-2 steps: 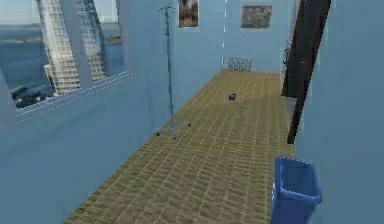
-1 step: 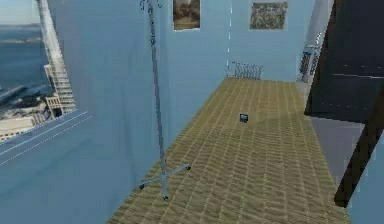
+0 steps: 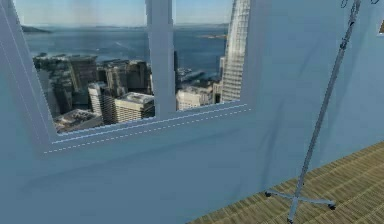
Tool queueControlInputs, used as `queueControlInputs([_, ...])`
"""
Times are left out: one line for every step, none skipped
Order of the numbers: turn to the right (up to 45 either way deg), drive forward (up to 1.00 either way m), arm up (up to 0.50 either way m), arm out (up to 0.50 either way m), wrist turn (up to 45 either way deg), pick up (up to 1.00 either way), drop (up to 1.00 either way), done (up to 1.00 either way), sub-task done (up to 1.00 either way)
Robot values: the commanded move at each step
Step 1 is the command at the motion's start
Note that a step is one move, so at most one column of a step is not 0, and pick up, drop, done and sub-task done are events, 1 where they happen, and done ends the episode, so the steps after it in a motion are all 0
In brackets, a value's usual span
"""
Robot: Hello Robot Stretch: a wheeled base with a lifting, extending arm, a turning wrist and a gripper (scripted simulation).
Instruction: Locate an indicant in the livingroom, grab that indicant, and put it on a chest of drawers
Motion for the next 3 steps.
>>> queueControlInputs([0.0,0.05,0.0,0.0,0.0,0.0,0.0,0.0,0.0])
queueControlInputs([45.0,0.0,0.0,0.0,0.0,0.0,0.0,0.0,0.0])
queueControlInputs([18.0,0.0,0.0,0.0,0.0,0.0,0.0,0.0,0.0])
